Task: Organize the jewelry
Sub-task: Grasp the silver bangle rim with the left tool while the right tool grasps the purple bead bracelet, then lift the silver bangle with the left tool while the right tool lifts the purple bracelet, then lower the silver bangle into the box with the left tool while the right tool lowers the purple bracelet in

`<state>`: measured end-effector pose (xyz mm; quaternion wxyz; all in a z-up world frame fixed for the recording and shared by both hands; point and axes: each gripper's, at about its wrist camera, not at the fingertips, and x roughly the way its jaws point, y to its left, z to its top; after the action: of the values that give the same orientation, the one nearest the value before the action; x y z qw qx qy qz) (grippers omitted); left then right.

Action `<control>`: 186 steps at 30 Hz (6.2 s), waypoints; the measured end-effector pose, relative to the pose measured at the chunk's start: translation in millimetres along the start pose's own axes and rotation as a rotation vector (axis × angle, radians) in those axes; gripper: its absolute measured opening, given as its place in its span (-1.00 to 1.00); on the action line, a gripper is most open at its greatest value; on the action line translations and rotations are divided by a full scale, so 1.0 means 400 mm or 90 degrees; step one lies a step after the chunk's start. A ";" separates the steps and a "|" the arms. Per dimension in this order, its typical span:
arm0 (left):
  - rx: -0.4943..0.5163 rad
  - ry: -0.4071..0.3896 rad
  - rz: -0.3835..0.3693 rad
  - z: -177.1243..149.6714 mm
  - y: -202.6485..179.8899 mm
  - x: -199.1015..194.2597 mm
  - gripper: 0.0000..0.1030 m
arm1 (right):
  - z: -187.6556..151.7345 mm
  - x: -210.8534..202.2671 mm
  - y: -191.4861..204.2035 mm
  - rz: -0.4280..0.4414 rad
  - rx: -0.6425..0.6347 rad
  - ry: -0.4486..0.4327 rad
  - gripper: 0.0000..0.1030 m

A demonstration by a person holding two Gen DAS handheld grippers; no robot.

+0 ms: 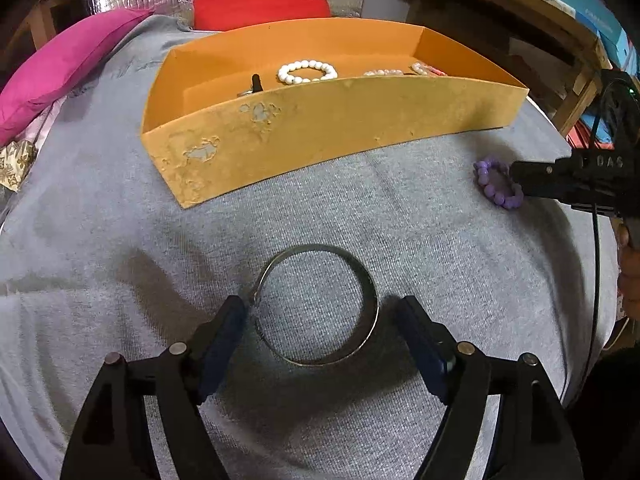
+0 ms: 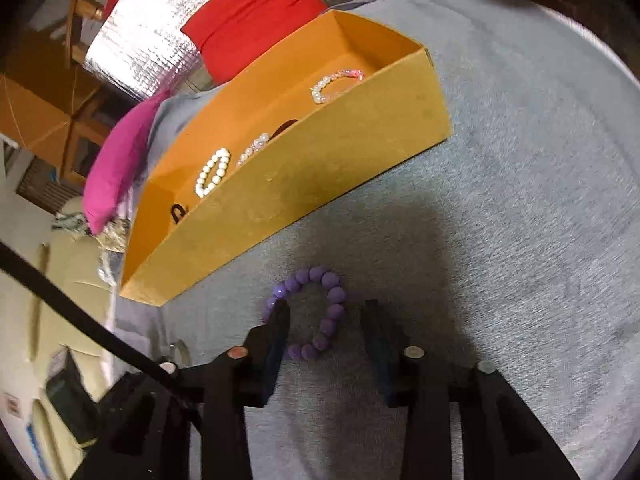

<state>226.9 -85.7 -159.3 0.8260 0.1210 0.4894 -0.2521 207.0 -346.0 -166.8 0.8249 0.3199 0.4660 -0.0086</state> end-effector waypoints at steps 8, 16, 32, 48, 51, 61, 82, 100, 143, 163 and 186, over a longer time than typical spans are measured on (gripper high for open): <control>-0.015 -0.022 -0.021 0.011 0.009 0.000 0.21 | -0.016 0.027 0.086 -0.132 -0.124 -0.029 -0.49; -0.017 -0.037 -0.029 -0.001 0.019 -0.017 0.21 | -0.033 0.041 0.115 -0.174 -0.167 -0.046 -0.74; -0.009 -0.062 -0.009 0.022 -0.013 -0.037 0.21 | -0.018 -0.052 0.090 -0.117 -0.131 -0.109 -0.80; -0.007 -0.030 0.013 0.022 -0.017 0.001 0.21 | -0.011 -0.001 0.049 -0.135 -0.094 -0.047 -0.79; -0.009 -0.027 0.009 0.021 -0.015 0.001 0.22 | -0.011 0.004 0.047 -0.138 -0.097 -0.043 -0.74; -0.015 -0.015 -0.006 0.001 0.010 -0.019 0.26 | -0.014 0.018 0.058 -0.150 -0.117 -0.039 -0.71; -0.009 -0.023 -0.020 -0.005 0.002 -0.010 0.20 | -0.016 0.017 0.068 -0.149 -0.133 -0.037 -0.77; -0.001 -0.077 -0.021 0.015 -0.022 -0.065 0.20 | -0.021 -0.054 0.112 -0.105 -0.166 -0.117 -0.79; 0.001 -0.198 0.091 0.114 -0.052 -0.150 0.20 | -0.004 -0.163 0.196 -0.060 -0.149 -0.299 -0.79; -0.001 -0.221 0.108 0.151 -0.067 -0.157 0.20 | 0.081 -0.170 0.168 -0.072 -0.105 -0.376 -0.79; -0.041 -0.219 0.094 0.329 -0.051 -0.072 0.20 | 0.186 -0.111 0.099 0.003 -0.017 -0.337 -0.79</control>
<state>302.9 -153.1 -68.5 0.9171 0.0854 0.3389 -0.1916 251.0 -367.2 -84.9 0.9221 0.2969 0.2334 -0.0838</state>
